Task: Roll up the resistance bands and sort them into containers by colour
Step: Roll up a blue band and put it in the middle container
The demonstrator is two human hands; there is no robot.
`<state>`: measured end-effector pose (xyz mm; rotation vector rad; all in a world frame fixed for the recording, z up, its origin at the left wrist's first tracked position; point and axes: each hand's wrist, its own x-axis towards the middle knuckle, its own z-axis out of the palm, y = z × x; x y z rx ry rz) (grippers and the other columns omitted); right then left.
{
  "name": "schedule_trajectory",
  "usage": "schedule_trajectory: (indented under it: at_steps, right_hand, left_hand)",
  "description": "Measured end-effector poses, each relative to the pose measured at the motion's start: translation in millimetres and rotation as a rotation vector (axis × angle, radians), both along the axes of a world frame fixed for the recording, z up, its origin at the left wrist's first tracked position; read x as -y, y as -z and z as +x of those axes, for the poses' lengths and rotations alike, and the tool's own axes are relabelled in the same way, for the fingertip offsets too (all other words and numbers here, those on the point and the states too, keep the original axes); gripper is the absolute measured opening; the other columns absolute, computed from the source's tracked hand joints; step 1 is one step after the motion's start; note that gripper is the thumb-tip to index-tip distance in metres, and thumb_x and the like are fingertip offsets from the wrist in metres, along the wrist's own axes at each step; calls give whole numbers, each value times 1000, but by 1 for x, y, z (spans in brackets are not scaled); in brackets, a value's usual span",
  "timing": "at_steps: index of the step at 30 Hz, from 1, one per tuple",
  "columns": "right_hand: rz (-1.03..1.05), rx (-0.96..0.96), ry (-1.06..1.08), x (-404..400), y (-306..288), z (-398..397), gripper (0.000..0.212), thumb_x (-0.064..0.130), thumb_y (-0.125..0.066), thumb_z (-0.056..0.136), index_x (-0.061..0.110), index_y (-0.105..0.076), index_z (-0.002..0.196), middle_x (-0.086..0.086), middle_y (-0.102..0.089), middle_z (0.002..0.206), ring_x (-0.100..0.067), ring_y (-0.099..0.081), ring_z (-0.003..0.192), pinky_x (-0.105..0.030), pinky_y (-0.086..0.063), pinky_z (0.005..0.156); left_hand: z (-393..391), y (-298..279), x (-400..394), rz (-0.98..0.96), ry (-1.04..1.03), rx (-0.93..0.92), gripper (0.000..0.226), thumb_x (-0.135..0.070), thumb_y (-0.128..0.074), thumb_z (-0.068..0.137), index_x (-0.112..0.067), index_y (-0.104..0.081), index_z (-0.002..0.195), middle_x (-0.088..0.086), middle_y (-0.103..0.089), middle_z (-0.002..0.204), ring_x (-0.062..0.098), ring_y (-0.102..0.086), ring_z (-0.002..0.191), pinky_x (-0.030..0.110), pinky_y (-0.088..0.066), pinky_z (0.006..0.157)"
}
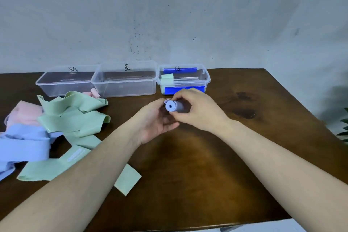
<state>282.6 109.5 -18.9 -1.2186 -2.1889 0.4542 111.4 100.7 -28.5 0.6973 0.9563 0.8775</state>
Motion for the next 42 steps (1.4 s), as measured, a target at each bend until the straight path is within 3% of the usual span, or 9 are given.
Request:
schedule_trajectory:
  at_steps: [4,7,14,19,24,32,36,39,42]
  right_hand:
    - [-71,-52,-30,-24,-8,2,23,39,-73,84,26,-60,99,11,-66,92,-6,-58,86,-24,-48,73]
    - [-87,-60,-77,-41,-14,5,23,37,-74,84,27,-60,99,12,-66,94,-6,-59,88,-24,-47,76]
    - [-185,-170,-210,-77,-18,3,31,34,-84,76,25,-61,94,10,-63,86,-6,-55,75,-32,-50,73]
    - [-245,-197,-250,-92,-19,-10,35,38,-90,70,32,-64,93,14,-65,88,4,-56,72,-14,-44,66]
    - [-414,-279,-301,-109,-26,-32,31,26,-86,77,32,-73,104,17,-75,93,1,-68,88,-19,-51,80]
    - [-434,-306,-199,-145,-24,-107,30,23,-89,73,30,-75,99,7,-76,98,-11,-69,98,-39,-54,99]
    - [-448,-289,-134,-163,-26,-148,31,26,-88,74,33,-72,99,10,-74,98,-7,-68,98,-25,-53,92]
    - [-447,-253,-100,-178,-27,-177,31,22,-86,77,33,-69,101,10,-72,97,-6,-67,94,-21,-50,84]
    - [-476,-275,-27,-190,-28,-197,26,20,-84,79,29,-71,98,7,-72,92,-6,-67,83,-22,-53,81]
  left_hand:
    - [-1,-15,-16,137,-162,-117,28,-29,-54,98,-12,-68,116,8,-71,110,17,-71,80,36,-58,81]
    - [-5,-25,-24,219,-200,-187,32,-36,-60,96,-12,-68,116,10,-69,113,23,-69,97,39,-55,95]
    - [-3,-34,-26,355,-228,-317,34,-4,-73,85,0,-64,117,12,-73,109,18,-71,95,23,-55,80]
    - [-18,-39,-29,396,-300,-555,21,-13,-77,84,-8,-72,104,6,-76,99,15,-72,91,23,-55,84]
    - [-51,-40,-41,399,-347,-465,10,-9,-73,86,-11,-75,96,9,-74,96,17,-71,85,23,-56,79]
    - [-127,-52,-80,493,-175,-884,27,-21,-81,81,-28,-73,106,-9,-76,94,-2,-69,88,10,-50,74]
    - [-169,-54,-113,574,-109,-1039,26,-27,-79,83,-27,-73,109,-11,-74,95,-1,-67,88,17,-51,83]
    - [-197,-47,-139,654,-81,-1130,23,-25,-75,86,-25,-72,109,-11,-70,91,-8,-59,71,8,-45,63]
    - [-220,-39,-160,695,-56,-1165,24,-25,-72,88,-26,-70,112,-17,-65,91,-10,-57,74,2,-39,62]
